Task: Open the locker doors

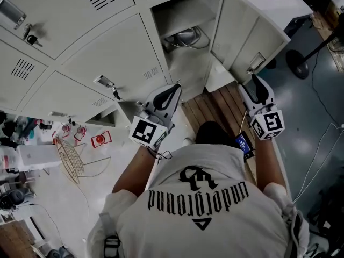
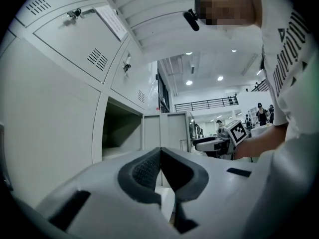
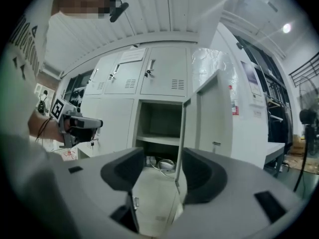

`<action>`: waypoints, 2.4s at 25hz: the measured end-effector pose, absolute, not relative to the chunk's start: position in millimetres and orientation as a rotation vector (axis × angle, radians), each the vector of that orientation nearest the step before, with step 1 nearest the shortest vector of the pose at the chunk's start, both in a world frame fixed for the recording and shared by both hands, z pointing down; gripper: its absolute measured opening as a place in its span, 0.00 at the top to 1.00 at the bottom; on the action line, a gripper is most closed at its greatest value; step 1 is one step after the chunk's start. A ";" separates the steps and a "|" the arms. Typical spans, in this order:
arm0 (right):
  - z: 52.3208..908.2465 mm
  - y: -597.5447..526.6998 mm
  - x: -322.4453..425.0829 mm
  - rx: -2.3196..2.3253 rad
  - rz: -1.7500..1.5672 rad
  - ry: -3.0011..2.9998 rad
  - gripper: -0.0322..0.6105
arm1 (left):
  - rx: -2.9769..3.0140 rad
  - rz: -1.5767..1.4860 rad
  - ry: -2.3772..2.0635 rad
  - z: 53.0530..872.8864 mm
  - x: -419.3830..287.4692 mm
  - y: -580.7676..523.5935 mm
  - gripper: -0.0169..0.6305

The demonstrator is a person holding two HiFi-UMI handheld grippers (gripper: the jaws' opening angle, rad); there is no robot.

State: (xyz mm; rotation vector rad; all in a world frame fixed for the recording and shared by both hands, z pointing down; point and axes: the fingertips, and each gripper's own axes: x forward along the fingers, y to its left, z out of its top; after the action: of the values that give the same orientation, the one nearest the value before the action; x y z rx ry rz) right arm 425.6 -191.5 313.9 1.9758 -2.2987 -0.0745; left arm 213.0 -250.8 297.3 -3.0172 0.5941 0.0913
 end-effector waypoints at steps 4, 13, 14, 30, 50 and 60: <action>311.0 -201.2 393.5 1.851 -0.094 -2.399 0.57 | -3.006 0.092 0.658 291.0 204.4 -248.7 0.96; 309.4 -171.1 343.0 1.622 -0.122 -2.603 0.64 | -2.971 0.035 0.777 292.5 195.4 -203.1 0.96; 312.8 -162.4 339.8 1.598 -0.109 -2.622 0.64 | -2.961 0.030 0.795 295.8 194.0 -194.8 0.96; 328.3 -2.1 298.5 1.327 -0.119 -2.793 0.87 | -2.927 -0.025 0.976 313.0 172.5 -17.0 0.96; 318.0 109.9 191.6 1.109 -0.183 -2.882 0.94 | -2.846 -0.077 1.143 304.7 62.9 110.4 0.96; 308.0 180.0 100.8 1.070 -0.198 -2.875 0.94 | -2.851 -0.066 1.137 295.4 -36.9 168.5 0.96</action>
State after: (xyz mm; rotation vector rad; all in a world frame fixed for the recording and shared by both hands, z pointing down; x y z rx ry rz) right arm 100.8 180.0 308.0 1.0697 -2.8749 -0.1983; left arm -36.9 168.5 295.4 -2.8512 1.1374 -0.0655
